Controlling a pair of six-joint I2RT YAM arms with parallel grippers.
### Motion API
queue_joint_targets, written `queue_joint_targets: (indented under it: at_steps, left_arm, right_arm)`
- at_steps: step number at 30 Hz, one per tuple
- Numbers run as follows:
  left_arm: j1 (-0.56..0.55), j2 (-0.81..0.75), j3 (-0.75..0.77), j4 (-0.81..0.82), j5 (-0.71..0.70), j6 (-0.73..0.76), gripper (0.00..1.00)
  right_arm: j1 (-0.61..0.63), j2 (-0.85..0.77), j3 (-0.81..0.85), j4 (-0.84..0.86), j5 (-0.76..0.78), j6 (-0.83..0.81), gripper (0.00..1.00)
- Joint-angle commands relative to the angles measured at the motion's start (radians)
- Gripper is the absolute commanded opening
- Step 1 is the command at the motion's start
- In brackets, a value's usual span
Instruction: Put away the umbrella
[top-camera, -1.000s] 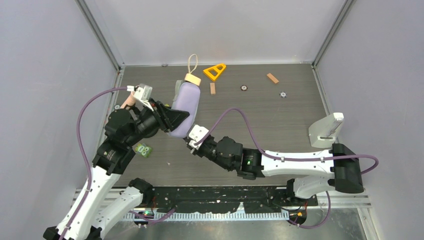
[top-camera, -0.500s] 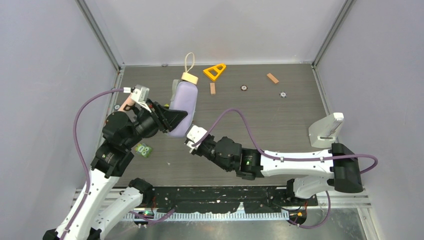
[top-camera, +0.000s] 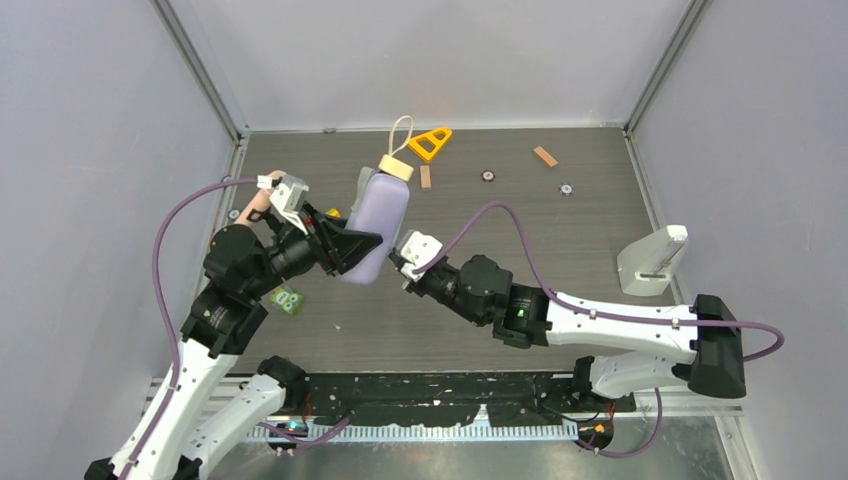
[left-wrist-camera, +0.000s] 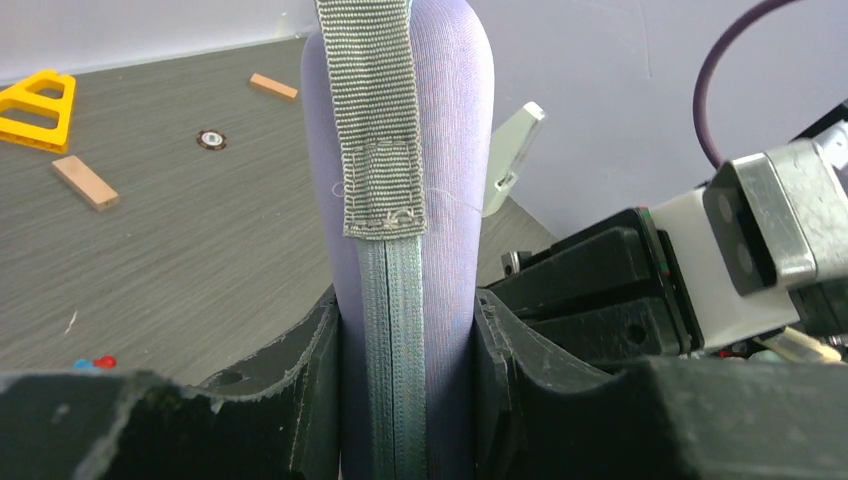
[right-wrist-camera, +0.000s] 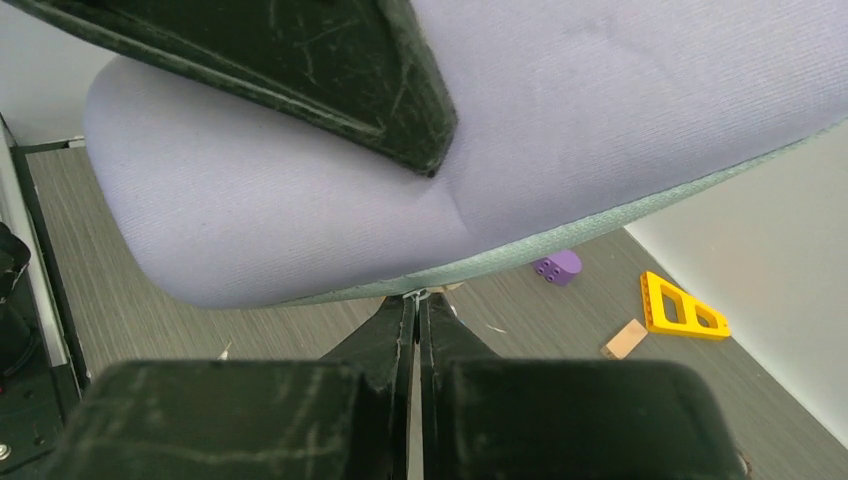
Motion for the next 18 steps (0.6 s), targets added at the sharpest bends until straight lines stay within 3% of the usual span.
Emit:
queue_joint_targets:
  at_steps: [1,11,18]
  left_arm:
    - [0.003,-0.042,0.009,-0.016,0.128,0.081,0.0]
    - [0.003,-0.076,-0.023,-0.044,0.1,0.077,0.0]
    - [0.003,-0.098,-0.072,0.064,0.114,0.03,0.0]
  right_arm:
    - [-0.084,-0.091,0.02,0.042,0.082,-0.032,0.06]
    - [-0.134,-0.155,0.029,0.034,0.09,-0.076,0.06]
    - [-0.133,-0.183,0.017,-0.017,-0.075,-0.097,0.06]
